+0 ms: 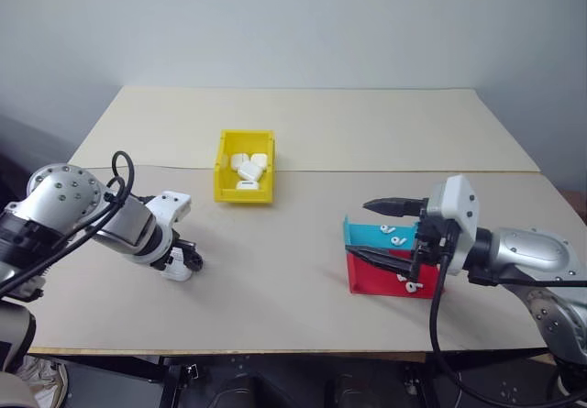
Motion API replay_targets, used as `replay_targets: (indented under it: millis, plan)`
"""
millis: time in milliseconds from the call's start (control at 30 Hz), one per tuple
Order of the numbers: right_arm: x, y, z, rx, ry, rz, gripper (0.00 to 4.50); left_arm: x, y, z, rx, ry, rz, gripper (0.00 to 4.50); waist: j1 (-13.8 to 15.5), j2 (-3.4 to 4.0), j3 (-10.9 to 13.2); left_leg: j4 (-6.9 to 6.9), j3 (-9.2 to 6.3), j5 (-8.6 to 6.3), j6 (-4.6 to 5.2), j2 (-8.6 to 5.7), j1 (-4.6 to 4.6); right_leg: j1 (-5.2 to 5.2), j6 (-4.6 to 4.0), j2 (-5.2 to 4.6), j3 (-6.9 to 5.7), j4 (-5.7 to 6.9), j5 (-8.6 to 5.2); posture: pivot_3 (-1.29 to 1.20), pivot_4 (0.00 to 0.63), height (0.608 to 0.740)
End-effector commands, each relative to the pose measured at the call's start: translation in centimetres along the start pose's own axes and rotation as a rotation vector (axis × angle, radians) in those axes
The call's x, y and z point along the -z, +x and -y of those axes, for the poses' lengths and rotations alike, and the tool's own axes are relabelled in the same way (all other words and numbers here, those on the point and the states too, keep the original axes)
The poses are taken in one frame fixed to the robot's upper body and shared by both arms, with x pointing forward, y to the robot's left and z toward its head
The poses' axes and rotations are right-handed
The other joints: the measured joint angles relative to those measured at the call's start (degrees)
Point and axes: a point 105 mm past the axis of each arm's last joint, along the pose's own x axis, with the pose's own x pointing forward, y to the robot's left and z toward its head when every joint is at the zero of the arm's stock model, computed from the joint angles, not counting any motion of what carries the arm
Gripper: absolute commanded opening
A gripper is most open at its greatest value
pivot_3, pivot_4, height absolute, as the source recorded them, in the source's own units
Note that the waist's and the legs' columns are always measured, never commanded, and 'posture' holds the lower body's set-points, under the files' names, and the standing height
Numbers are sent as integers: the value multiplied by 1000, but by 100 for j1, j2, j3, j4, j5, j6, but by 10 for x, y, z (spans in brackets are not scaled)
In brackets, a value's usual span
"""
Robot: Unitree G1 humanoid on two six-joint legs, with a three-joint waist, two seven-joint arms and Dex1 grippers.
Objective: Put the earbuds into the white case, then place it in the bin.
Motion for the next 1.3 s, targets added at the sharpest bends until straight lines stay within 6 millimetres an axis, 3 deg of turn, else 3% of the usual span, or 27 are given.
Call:
replay_targets:
  millis: [33,633,733,867,967,1300]
  plan:
    - [-10,-1,-5,-1,-32,23,4488,0,-1,-3,-31,7,-10,4500,3,0,0,0,0,0,0,0,0,1,0,0,-1,0,0,0,150,740]
    - [-8,-1,-9,8,-9,36,4488,16,3,-10,-87,45,-51,4500,4,-2,-1,0,-2,0,1,-2,0,1,0,-3,-1,0,0,0,150,740]
    - [-8,-1,-9,6,-9,38,4500,10,3,-8,-83,20,-17,3947,5,-2,-1,0,-2,-1,2,-2,3,4,0,-3,-2,1,0,0,150,740]
    - [-8,-1,-9,4,-8,37,4500,8,2,-7,-81,15,-5,2704,2,-2,-1,0,-2,-2,4,-2,4,5,0,-3,-4,2,0,0,150,740]
    - [-7,-2,-10,1,-9,31,4500,10,1,-5,-62,28,-10,2118,3,-3,-1,0,-2,-2,3,-2,2,4,0,-3,-3,1,0,0,150,740]
    - [-6,0,-12,-15,2,38,4500,19,-8,-19,-103,11,1,2118,-6,-3,-1,-1,-2,-2,4,-2,3,2,0,-3,-2,2,0,0,150,740]
